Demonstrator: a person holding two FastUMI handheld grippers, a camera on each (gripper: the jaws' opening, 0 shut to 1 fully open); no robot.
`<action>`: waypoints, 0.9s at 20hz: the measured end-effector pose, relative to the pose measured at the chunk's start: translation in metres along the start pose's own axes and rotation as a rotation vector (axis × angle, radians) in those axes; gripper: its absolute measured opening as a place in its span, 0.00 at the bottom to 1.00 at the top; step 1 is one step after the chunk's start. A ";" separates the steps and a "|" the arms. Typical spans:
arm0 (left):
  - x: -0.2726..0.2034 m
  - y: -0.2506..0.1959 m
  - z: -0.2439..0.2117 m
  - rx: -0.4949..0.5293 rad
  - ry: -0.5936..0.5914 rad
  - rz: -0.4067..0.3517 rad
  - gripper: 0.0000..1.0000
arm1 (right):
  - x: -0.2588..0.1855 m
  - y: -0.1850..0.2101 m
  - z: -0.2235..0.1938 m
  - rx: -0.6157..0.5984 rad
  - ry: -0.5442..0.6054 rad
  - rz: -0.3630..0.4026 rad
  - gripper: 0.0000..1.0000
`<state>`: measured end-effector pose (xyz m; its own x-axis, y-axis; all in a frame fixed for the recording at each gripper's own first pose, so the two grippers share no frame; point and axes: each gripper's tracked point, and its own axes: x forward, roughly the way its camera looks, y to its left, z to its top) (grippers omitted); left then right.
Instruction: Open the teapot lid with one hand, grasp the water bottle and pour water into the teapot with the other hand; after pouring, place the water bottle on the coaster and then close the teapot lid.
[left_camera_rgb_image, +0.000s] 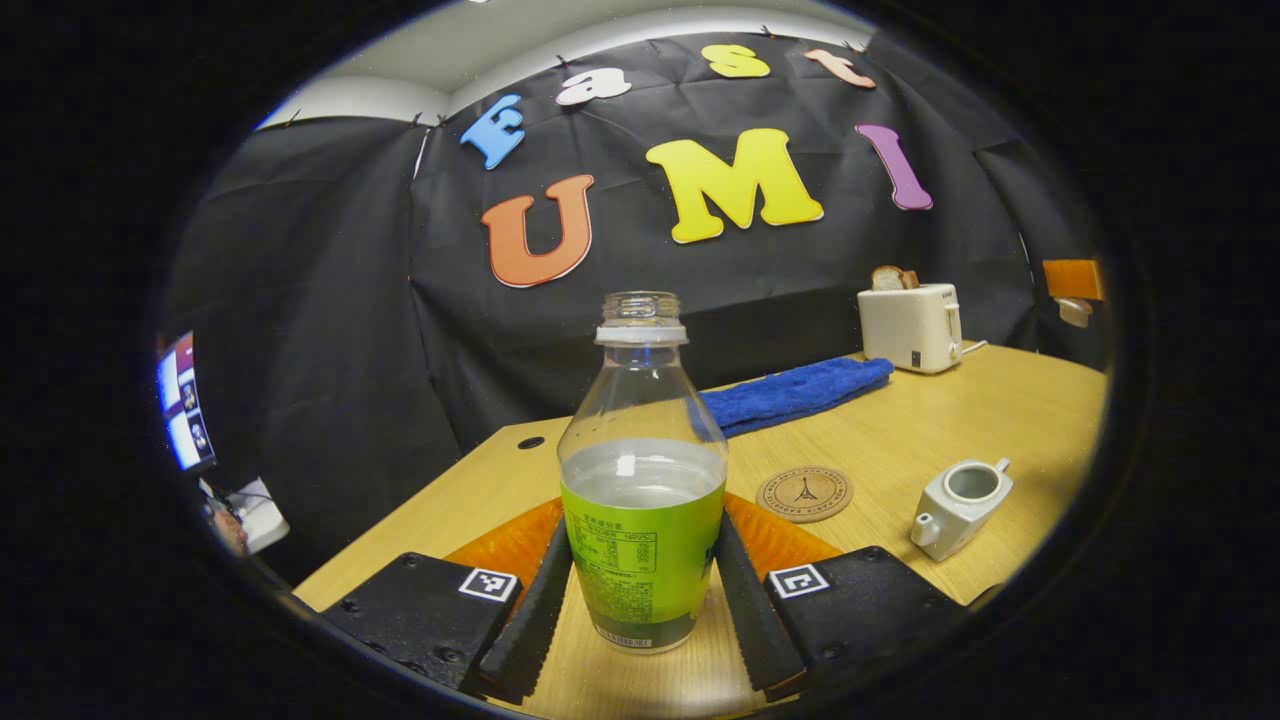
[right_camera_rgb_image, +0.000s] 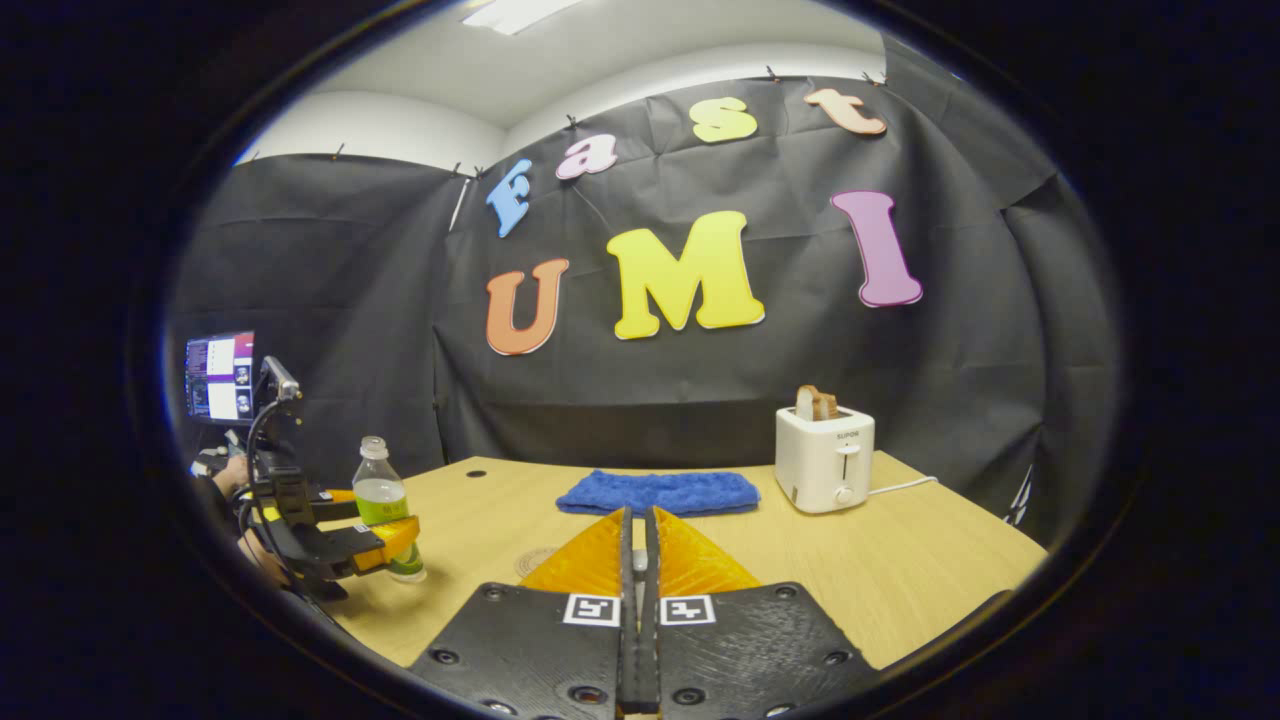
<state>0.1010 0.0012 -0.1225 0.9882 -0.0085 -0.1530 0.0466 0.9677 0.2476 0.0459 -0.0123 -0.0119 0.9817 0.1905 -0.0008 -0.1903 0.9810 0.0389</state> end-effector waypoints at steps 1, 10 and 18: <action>-0.003 -0.004 0.004 0.045 0.003 0.000 0.76 | 0.001 -0.002 0.000 0.000 0.005 -0.005 0.00; -0.018 -0.044 -0.002 0.559 0.087 -0.052 0.75 | 0.003 -0.030 -0.003 0.013 0.019 -0.049 0.00; -0.023 -0.057 -0.002 0.899 0.112 -0.017 0.76 | 0.004 -0.055 -0.003 0.018 0.025 -0.104 0.00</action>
<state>0.0752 -0.0533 -0.1347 0.9686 0.0490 -0.2438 0.2038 0.4056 0.8910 0.0599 -0.0660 -0.0172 0.9955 0.0891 -0.0311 -0.0873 0.9946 0.0555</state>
